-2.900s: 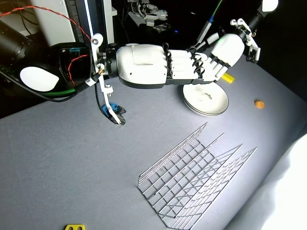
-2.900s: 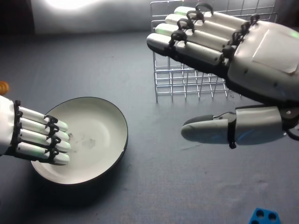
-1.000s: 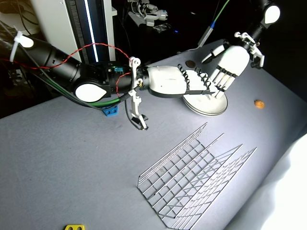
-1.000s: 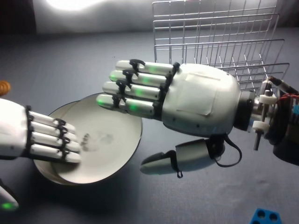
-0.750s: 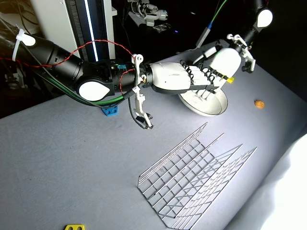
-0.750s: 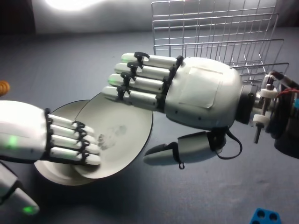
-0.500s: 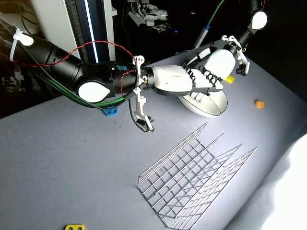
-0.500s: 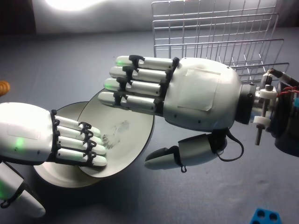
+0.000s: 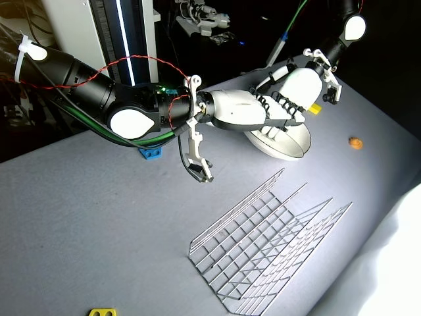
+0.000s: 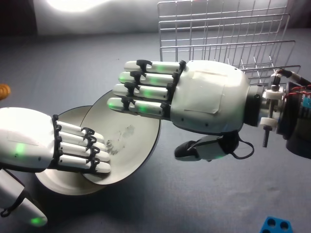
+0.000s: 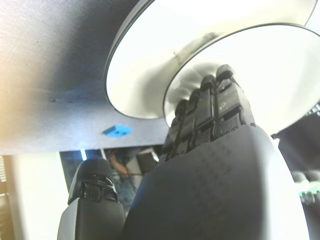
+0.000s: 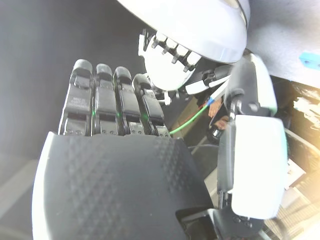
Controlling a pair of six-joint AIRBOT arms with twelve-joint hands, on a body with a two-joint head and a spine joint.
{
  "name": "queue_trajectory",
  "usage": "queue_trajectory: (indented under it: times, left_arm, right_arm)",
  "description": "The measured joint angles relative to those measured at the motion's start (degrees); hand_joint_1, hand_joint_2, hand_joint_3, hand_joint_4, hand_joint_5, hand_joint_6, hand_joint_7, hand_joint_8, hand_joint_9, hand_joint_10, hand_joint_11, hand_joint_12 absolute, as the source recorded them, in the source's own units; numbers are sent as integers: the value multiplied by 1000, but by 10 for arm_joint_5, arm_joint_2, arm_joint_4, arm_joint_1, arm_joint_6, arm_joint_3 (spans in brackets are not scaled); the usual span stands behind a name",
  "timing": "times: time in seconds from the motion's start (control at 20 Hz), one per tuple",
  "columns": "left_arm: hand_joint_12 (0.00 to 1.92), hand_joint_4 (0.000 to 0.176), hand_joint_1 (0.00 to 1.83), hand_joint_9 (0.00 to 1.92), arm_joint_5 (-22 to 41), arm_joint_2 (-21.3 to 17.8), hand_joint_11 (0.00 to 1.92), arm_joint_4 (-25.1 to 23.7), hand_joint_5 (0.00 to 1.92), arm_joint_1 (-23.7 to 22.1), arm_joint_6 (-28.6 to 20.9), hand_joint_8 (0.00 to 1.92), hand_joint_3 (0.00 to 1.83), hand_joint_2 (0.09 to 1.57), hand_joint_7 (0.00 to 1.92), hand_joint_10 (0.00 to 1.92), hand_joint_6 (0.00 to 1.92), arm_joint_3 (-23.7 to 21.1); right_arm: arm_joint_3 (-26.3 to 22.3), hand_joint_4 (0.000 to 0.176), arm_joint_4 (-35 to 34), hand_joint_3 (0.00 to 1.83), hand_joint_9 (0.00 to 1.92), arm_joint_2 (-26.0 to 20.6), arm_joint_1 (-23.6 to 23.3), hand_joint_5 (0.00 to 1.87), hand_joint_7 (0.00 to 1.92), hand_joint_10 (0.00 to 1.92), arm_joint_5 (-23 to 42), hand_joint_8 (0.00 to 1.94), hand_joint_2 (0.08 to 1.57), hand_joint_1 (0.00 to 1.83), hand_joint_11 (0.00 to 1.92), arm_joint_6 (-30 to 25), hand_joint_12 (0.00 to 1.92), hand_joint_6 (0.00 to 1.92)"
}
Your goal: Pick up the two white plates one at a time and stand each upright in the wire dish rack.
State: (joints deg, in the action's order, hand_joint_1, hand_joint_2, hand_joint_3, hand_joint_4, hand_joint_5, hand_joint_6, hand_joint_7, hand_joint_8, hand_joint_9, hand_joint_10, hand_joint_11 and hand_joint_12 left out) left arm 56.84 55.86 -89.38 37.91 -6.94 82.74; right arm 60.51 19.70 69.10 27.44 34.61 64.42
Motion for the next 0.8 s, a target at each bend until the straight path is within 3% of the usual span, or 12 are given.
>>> queue_trajectory:
  times: [0.1,0.8]
  left_arm:
    - [0,0,0,0,0,0,0,0,0,1,-1,0,7,1134,0,0,0,0]
    - [0,0,0,0,1,0,0,1,0,3,-2,0,3,1129,0,0,0,1]
  right_arm:
    - [0,0,3,0,0,-1,0,0,0,0,-9,0,956,1100,0,0,0,0]
    - [41,0,7,16,0,60,0,0,0,0,-26,0,1070,971,0,27,0,0]
